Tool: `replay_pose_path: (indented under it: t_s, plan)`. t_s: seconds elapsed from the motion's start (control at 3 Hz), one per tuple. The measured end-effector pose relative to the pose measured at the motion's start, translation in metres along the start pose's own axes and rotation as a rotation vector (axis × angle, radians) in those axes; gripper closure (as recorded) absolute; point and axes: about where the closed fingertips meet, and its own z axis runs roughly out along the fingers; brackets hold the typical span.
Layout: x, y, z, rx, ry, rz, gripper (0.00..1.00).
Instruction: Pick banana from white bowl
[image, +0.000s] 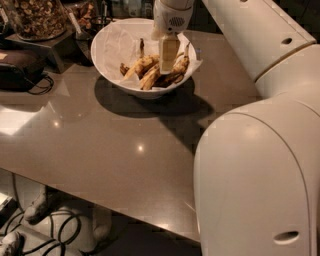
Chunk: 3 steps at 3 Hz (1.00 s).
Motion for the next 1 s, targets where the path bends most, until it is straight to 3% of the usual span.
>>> replay_pose_path:
  t_s: [0.33,1.0]
  plan:
    - [-0.0038,0.0009,0.0050,-0.011,-0.001,-0.010,0.38]
    - [-0.0084,0.0037,0.0132,-0.032,0.003,-0.026,0.37]
